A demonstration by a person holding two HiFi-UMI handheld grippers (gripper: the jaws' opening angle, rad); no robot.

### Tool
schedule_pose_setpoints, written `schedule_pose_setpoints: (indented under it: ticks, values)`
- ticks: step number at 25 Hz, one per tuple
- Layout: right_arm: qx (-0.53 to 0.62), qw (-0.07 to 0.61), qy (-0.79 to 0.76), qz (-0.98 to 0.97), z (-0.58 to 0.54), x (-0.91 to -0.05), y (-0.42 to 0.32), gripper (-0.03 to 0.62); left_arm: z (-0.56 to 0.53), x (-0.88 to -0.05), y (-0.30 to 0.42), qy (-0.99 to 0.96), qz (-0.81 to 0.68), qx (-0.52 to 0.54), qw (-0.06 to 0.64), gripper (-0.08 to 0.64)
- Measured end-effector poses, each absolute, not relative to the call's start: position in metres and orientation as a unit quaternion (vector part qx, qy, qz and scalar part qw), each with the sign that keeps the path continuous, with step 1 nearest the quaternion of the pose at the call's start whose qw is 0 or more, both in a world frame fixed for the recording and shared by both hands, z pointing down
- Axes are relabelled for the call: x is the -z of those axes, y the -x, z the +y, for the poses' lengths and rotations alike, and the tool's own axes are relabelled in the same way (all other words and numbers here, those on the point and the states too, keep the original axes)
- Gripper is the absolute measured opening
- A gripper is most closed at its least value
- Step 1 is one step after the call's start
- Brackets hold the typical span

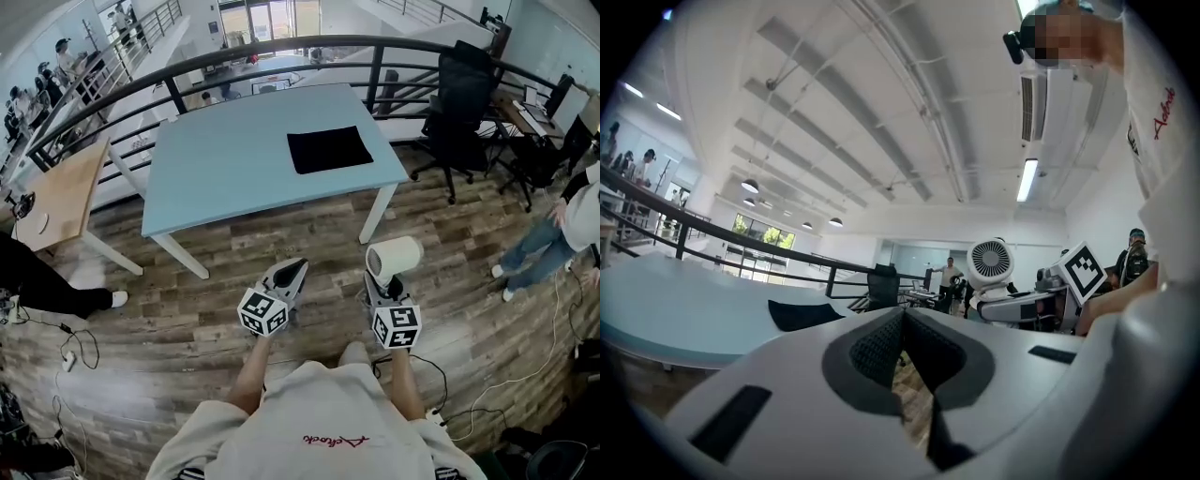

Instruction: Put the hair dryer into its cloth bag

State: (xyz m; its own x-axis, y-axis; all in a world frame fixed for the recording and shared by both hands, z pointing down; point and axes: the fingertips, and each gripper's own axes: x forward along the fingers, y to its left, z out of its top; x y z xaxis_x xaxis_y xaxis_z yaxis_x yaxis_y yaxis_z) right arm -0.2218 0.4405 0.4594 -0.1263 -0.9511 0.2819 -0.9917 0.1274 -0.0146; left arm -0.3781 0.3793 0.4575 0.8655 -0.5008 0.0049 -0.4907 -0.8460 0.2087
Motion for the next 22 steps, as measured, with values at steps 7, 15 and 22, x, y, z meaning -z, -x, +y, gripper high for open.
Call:
schedule_pose_setpoints:
  ticks: [7, 15, 22]
  values:
    - [-0.098, 0.101, -0.651, -0.746, 0.419, -0.466, 0.228, 0.176, 0.361, -0.468, 0.386, -0.959, -0.263, 0.022, 0.104, 0.008]
    - [-0.098, 0.094, -0.653, -0.745, 0.375, -0.475, 0.203, 0.176, 0.316, -0.473, 0.363, -0.96, -0.262, 0.02, 0.097, 0.008]
    - [-0.1, 0.09, -0.652, -0.746, 0.318, -0.476, 0.169, 0.176, 0.257, -0.474, 0.331, -0.959, -0.266, 0.016, 0.098, 0.008]
